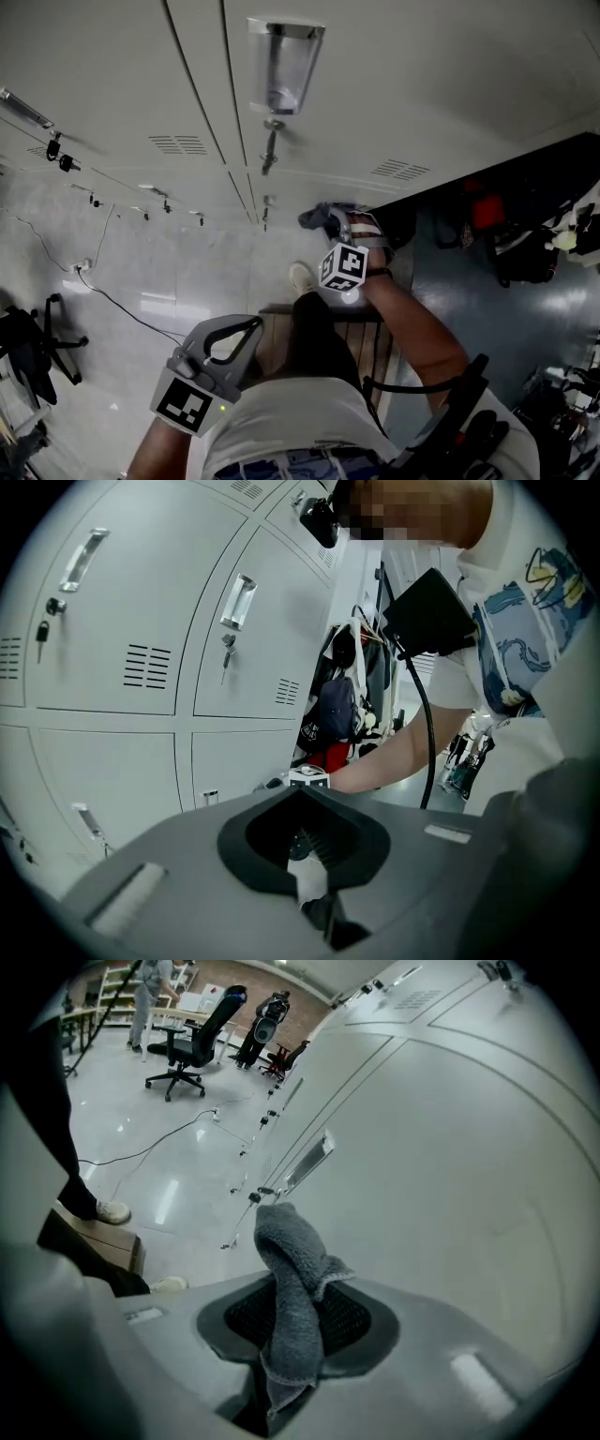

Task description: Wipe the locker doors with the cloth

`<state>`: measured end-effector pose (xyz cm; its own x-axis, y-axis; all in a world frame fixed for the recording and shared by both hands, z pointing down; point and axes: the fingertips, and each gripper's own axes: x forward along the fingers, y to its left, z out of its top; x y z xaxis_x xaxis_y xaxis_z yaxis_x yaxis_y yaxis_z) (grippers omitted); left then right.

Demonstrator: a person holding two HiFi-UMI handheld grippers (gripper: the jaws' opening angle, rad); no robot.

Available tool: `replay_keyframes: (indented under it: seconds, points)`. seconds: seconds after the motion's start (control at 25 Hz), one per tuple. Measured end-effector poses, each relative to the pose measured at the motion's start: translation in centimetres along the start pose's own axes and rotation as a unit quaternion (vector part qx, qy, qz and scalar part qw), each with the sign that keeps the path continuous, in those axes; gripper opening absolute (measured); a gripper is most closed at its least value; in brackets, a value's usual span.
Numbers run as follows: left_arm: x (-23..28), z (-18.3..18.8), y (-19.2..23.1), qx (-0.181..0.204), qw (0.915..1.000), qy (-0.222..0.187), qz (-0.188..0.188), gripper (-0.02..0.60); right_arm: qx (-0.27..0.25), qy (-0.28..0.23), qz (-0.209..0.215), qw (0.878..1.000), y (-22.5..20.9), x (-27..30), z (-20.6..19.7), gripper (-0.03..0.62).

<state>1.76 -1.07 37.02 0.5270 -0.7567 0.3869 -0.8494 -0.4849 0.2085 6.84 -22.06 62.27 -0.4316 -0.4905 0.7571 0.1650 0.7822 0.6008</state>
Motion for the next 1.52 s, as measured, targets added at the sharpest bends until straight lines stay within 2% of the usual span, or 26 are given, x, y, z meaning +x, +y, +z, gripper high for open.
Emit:
replay_keyframes:
  seconds: [0.36, 0.56, 0.8, 0.96, 1.16, 1.32, 1.52]
  points:
    - [1.0, -0.3, 0.6, -0.022, 0.9996, 0.018, 0.008, 0.003, 0.009, 0.025, 0.049, 0.998, 5.9, 7.4, -2.1, 0.109]
    - [1.3, -0.8, 0.7, -0.037, 0.999, 0.023, 0.013, 0.003, -0.004, 0.059, 0.079, 0.995, 9.0, 11.0, -3.9, 0.109]
    - [1.0, -1.9, 0.9, -0.054, 0.998, 0.029, 0.018, 0.003, -0.024, 0.093, 0.101, 0.99, 10.8, 13.3, -5.3, 0.109]
    - [0.5, -2.3, 1.2, -0.055, 0.998, 0.028, 0.018, 0.003, -0.002, 0.093, 0.113, 0.989, 10.8, 12.6, -5.0, 0.11]
    - [0.1, -1.4, 1.1, -0.05, 0.9986, 0.005, 0.011, 0.003, 0.031, 0.056, 0.084, 0.994, 7.8, 6.5, -2.3, 0.11]
    - [-0.4, -0.5, 0.5, -0.032, 0.9994, -0.014, -0.007, 0.003, 0.036, 0.017, 0.023, 0.999, 2.9, -0.7, 0.7, 0.112]
    - [-1.0, 0.5, -0.3, -0.016, 0.999, -0.036, -0.023, 0.003, 0.027, -0.017, -0.054, 0.998, -3.7, -9.3, 4.2, 0.111]
